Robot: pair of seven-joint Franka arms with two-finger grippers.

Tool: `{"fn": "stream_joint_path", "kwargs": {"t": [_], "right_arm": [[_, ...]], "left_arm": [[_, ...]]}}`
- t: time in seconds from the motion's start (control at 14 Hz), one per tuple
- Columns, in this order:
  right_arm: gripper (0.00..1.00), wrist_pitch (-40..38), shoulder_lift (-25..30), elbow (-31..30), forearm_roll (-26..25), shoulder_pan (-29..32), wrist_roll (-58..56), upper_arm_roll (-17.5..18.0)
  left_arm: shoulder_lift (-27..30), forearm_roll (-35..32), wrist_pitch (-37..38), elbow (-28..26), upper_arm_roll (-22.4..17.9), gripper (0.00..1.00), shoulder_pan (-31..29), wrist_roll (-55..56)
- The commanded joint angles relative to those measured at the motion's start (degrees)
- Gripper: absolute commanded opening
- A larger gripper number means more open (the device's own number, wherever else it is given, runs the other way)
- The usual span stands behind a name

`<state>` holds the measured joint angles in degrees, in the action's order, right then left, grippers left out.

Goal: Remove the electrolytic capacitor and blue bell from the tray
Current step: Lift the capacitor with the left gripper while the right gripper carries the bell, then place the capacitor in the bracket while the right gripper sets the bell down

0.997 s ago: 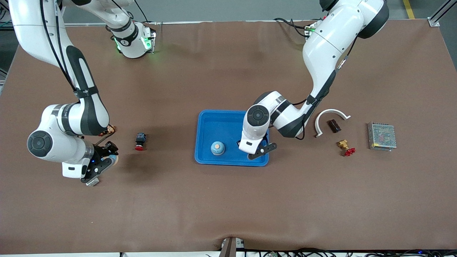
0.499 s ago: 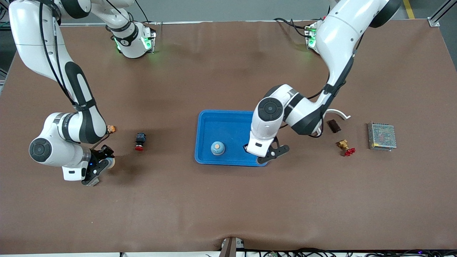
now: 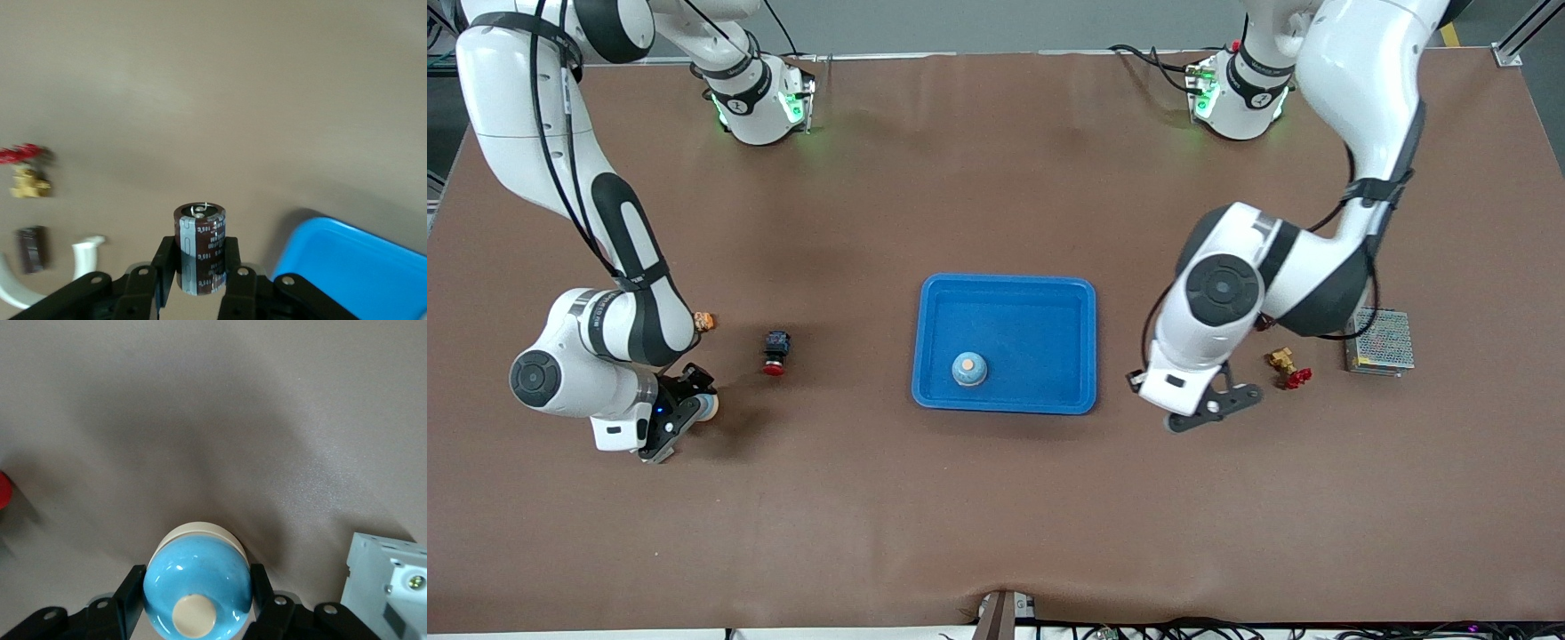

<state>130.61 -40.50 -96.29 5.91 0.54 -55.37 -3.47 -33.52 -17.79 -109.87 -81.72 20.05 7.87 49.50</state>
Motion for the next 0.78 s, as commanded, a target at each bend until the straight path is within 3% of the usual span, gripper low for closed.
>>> {"fn": "stream_joint_path", "kwargs": {"t": [0.0,0.21,0.28,0.36,0.43,0.71], "right_arm": [[0.56,1.0,0.6,-1.0,0.9,1.1,-1.4,1.2],[0.57,1.0,0.6,-1.0,0.9,1.2,-1.4,1.2],[0.63,1.0,0.6,-0.9,0.9,1.2,-1.3,1.2],[0.74,1.0,0.7,-0.9,1.0,1.2,-1.2,1.2],[1.00,1.0,0.7,-0.8,1.0,1.2,-1.2,1.2],[1.00,-2.4,1.6,0.5,1.9,0.6,1.2,1.2]], "left_arm": [[1.9,1.0,4.0,-2.4,0.5,0.00,-3.6,-5.0],[1.2,1.1,3.6,-6.7,0.5,0.00,-7.3,-5.6],[0.7,1.1,3.4,-7.2,0.5,0.00,-8.5,-5.7],[-0.1,1.0,3.3,-7.2,0.4,0.00,-9.2,-5.7],[-0.9,0.9,2.9,-7.3,0.4,0.00,-10.6,-5.7],[-2.0,0.7,-2.4,-11.7,0.4,0.00,-12.7,-7.4]]}}
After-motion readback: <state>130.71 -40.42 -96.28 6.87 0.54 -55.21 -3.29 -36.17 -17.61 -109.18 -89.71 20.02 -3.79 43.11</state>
